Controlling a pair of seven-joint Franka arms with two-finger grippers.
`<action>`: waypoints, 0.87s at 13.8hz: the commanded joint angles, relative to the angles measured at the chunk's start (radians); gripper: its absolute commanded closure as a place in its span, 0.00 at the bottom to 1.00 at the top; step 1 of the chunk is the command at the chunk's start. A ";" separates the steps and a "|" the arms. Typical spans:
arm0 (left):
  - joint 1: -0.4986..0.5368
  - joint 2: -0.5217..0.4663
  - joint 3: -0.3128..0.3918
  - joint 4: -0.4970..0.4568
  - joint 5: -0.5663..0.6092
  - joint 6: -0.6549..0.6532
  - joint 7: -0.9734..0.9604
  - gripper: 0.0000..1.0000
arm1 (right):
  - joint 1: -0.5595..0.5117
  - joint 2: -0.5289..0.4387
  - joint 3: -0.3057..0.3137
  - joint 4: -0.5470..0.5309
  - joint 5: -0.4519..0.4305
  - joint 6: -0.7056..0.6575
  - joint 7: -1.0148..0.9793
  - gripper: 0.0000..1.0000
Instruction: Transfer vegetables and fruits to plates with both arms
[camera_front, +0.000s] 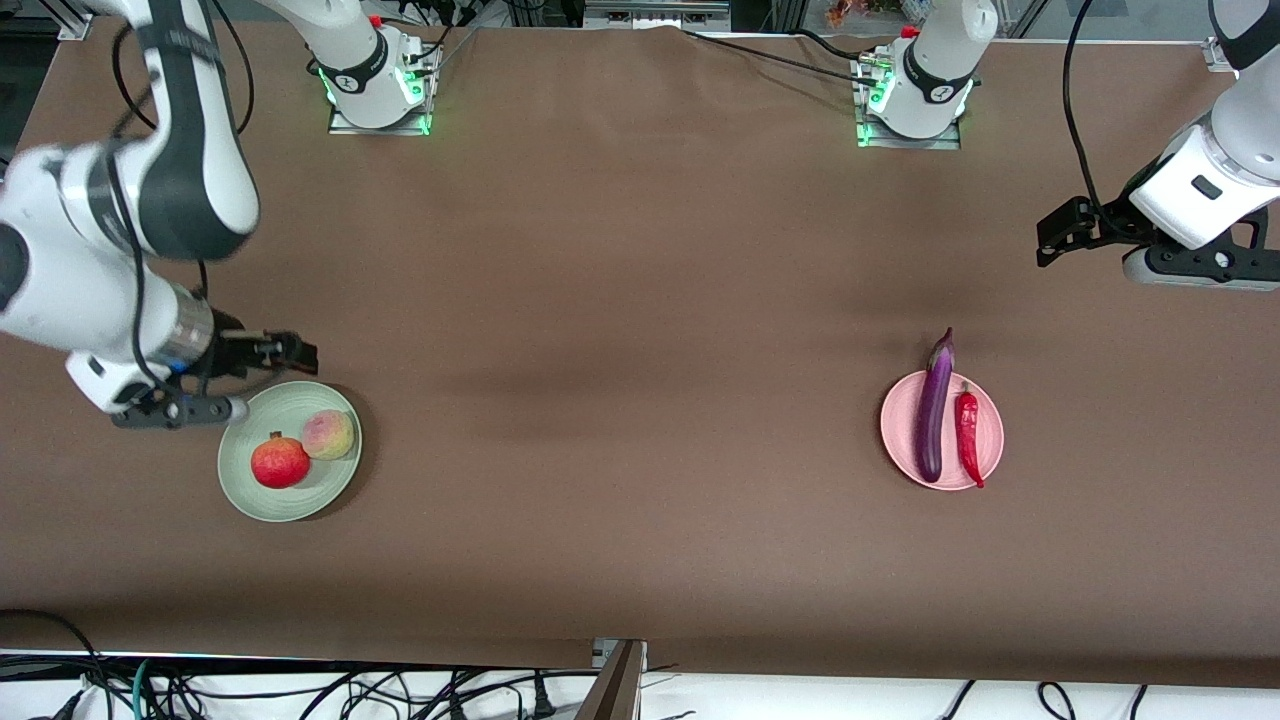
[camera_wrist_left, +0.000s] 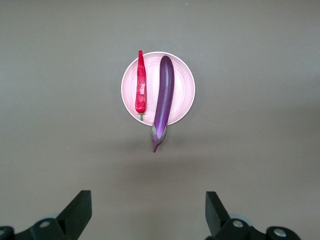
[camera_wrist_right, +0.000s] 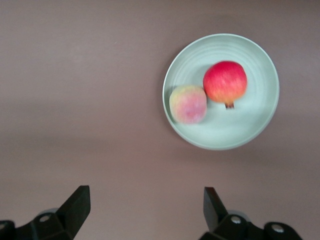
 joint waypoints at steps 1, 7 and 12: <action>0.005 -0.005 -0.005 0.005 0.014 -0.015 0.021 0.00 | -0.006 -0.137 -0.001 -0.043 -0.020 -0.081 0.017 0.00; 0.005 -0.005 -0.005 0.005 0.014 -0.015 0.021 0.00 | -0.072 -0.235 0.063 -0.049 -0.081 -0.198 0.010 0.00; 0.003 -0.005 -0.005 0.005 0.015 -0.015 0.021 0.00 | -0.201 -0.242 0.200 -0.032 -0.134 -0.198 0.000 0.00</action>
